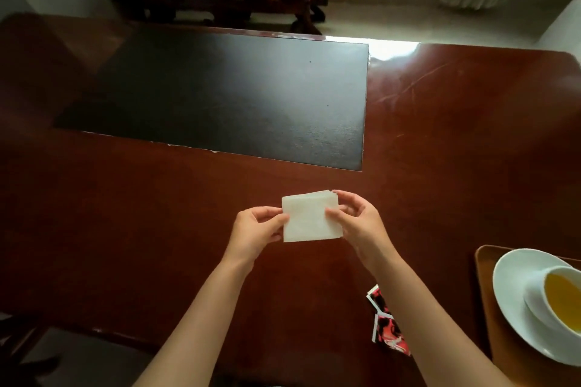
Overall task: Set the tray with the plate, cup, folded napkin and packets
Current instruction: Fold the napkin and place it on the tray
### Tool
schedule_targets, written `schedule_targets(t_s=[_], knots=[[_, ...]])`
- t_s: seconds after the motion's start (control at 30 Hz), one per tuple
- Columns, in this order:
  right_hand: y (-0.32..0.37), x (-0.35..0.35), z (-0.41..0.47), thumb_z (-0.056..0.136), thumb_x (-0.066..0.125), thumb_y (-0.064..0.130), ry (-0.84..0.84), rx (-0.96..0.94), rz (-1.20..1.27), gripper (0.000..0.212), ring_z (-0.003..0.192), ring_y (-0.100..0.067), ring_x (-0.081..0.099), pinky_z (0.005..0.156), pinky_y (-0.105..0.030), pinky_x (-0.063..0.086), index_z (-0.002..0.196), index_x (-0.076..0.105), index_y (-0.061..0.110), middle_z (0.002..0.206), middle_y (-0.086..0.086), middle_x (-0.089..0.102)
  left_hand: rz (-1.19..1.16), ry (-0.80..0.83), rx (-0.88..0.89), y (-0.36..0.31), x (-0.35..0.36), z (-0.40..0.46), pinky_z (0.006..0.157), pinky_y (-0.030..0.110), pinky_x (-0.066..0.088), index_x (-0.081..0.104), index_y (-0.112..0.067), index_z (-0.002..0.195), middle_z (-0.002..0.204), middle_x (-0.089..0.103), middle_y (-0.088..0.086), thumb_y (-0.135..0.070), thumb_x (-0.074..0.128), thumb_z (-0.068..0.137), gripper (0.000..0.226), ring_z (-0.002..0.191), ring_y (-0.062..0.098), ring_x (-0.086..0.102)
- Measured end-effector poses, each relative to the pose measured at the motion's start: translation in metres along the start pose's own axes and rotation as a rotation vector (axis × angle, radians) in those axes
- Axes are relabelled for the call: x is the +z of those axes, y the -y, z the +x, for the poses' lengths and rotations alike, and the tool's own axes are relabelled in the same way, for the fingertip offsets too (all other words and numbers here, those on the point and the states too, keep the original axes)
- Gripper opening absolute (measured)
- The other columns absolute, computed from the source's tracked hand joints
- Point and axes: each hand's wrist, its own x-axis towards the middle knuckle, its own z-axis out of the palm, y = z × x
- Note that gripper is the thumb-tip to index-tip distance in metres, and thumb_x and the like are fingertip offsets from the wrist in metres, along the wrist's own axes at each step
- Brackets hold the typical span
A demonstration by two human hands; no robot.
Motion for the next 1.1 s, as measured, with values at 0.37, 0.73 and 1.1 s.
schedule_targets(t_s=[0.37, 0.73, 1.1], knots=[[0.010, -0.041, -0.099, 0.082, 0.061, -0.004, -0.106, 0.028, 0.185, 0.013, 0.070, -0.017, 0.070, 0.061, -0.025, 0.058, 0.094, 0.063, -0.003, 0.086, -0.013, 0.069, -0.057, 0.280, 0.056, -0.007, 0.030, -0.061, 0.067, 0.029, 0.060, 0.072, -0.013, 0.086, 0.082, 0.075, 0.007, -0.012, 0.067, 0.084, 0.005, 0.075, 0.017, 0.072], [-0.037, -0.104, -0.236, 0.082, 0.065, 0.004, -0.449, -0.009, 0.217, 0.008, 0.075, -0.015, 0.070, 0.059, -0.024, 0.057, 0.089, 0.065, 0.007, 0.088, -0.010, 0.069, 0.090, 0.597, 0.083, 0.027, 0.104, -0.142, 0.058, 0.022, 0.058, 0.072, -0.012, 0.076, 0.071, 0.071, 0.000, -0.007, 0.068, 0.083, 0.009, 0.064, 0.008, 0.068], [-0.031, -0.235, -0.279, 0.081, 0.068, 0.009, -0.411, -0.023, 0.220, 0.015, 0.089, -0.021, 0.070, 0.069, -0.029, 0.059, 0.096, 0.064, 0.010, 0.095, -0.009, 0.072, 0.102, 0.544, 0.154, 0.028, 0.221, -0.205, 0.054, 0.019, 0.055, 0.073, -0.024, 0.066, 0.065, 0.074, -0.007, -0.012, 0.072, 0.080, 0.018, 0.064, 0.008, 0.070]])
